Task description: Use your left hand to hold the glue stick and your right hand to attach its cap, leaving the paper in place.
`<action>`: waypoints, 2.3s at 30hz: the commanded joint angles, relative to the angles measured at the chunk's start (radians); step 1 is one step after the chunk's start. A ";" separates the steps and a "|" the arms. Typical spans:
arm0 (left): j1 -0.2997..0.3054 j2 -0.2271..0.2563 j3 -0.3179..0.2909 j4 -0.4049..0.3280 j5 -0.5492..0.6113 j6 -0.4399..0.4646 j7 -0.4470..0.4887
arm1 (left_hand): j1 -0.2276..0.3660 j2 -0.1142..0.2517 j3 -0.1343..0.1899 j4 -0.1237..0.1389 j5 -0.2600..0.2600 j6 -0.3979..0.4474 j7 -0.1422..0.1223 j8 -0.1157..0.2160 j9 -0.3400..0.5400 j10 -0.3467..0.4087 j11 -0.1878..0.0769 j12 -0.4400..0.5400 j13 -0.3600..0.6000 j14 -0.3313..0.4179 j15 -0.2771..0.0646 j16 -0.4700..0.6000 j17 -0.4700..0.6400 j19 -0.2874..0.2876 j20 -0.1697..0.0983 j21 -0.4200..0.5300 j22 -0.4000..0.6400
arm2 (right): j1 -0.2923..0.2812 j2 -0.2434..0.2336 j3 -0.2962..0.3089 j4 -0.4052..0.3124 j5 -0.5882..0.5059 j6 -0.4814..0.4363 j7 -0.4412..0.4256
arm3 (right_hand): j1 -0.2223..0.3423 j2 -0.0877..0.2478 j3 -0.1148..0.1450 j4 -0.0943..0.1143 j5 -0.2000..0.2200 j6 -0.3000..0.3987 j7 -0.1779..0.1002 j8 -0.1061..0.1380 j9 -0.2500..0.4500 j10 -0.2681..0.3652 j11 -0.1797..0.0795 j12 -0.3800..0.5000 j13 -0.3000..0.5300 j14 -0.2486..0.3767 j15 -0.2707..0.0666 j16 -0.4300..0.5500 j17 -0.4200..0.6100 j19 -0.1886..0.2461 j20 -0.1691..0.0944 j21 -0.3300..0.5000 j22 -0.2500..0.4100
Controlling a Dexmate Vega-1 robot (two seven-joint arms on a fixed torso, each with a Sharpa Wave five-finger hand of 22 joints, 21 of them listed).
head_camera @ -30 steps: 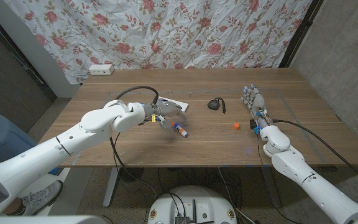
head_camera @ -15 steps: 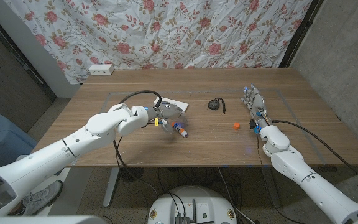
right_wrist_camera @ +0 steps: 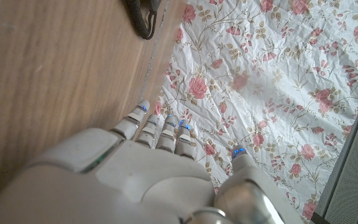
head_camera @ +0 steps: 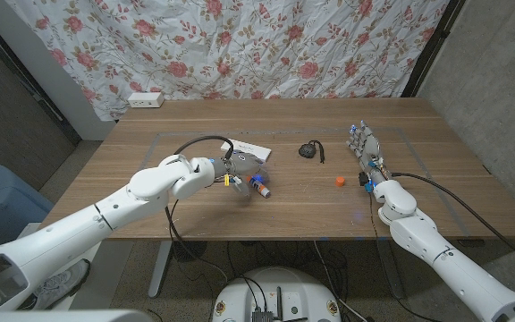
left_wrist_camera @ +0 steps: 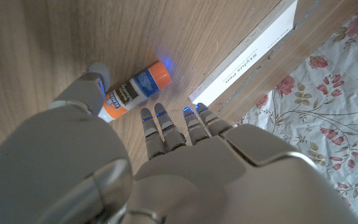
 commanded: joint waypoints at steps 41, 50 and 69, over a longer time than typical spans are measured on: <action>0.030 -0.020 0.020 0.111 -0.034 -0.004 0.276 | 0.201 0.046 -0.136 0.012 0.011 0.310 -0.001 0.054 0.008 0.374 -0.005 0.006 0.005 0.246 -0.147 0.005 0.001 0.159 -0.022 0.009 0.004 | -0.013 0.001 -0.002 -0.014 0.000 -0.005 -0.013 | -0.007 0.027 0.002 0.012 0.003 0.038 -0.022 0.012 0.004 0.022 -0.007 0.010 0.003 0.004 -0.004 0.012 -0.002 0.011 0.010 0.006 0.004; 0.039 -0.023 0.025 0.127 -0.031 0.004 0.324 | 0.224 0.050 -0.154 0.012 0.012 0.360 -0.002 0.057 0.008 0.419 -0.006 0.006 0.005 0.266 -0.150 0.005 0.002 0.181 -0.020 0.011 0.004 | -0.019 0.000 0.002 -0.021 0.000 -0.006 -0.021 | -0.013 0.031 0.001 0.020 0.004 0.042 -0.022 0.011 0.004 0.021 -0.007 0.009 0.003 0.005 -0.004 0.014 -0.001 0.011 0.010 0.005 0.004; 0.038 -0.030 0.038 0.154 -0.035 0.015 0.366 | 0.282 0.077 -0.227 0.019 0.016 0.619 -0.001 0.080 0.013 0.571 -0.009 0.009 0.011 0.326 -0.157 0.003 0.004 0.215 -0.029 0.007 0.005 | -0.022 0.003 0.005 -0.025 -0.003 -0.009 -0.036 | -0.018 0.033 0.002 0.029 0.005 0.048 -0.027 0.010 0.004 0.025 -0.006 0.010 0.003 0.005 -0.003 0.014 -0.002 0.012 0.014 0.006 0.004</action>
